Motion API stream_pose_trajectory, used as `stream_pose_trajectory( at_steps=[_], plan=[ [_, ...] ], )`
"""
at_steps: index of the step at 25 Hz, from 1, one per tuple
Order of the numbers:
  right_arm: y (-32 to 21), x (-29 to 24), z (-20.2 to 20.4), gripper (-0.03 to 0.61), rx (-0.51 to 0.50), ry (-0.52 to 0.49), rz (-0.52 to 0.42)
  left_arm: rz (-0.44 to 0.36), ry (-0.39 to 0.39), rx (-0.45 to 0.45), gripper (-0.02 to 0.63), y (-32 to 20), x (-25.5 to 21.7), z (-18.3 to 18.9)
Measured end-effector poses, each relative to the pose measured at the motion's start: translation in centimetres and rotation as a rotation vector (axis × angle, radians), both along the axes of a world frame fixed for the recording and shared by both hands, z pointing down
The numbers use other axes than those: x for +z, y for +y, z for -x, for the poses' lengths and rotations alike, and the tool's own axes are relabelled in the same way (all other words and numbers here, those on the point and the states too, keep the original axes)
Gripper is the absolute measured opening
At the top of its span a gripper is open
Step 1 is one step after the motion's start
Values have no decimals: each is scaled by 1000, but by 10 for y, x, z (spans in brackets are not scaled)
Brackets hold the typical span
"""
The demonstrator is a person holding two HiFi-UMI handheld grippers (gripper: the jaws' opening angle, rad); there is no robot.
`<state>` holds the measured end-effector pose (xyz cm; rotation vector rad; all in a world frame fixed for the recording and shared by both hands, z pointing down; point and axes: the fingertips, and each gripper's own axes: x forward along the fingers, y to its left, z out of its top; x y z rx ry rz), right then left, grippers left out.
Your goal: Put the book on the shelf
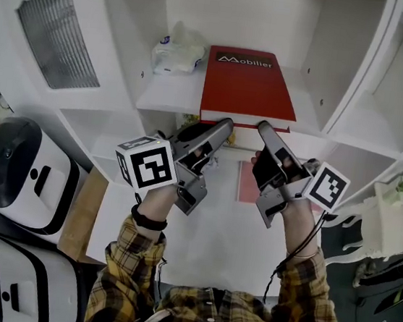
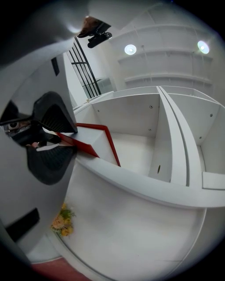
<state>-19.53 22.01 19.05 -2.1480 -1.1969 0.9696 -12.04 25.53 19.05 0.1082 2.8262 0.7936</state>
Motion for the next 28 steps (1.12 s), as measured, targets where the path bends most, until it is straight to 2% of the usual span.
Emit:
stream_pose_trajectory(
  at_steps=[5, 11, 21, 28],
  plan=[
    [1, 1, 3, 98, 19, -10, -15, -18, -5, -4, 133, 1, -1, 1],
    [-10, 6, -7, 86, 13, -44, -25, 17, 33, -44, 129, -4, 4, -7],
    [-48, 2, -43, 86, 25, -197, 23, 117, 56, -45, 129, -49, 7, -26],
    [-80, 12, -67, 86, 81, -400, 41, 225, 96, -51, 129, -87, 20, -34]
  ],
)
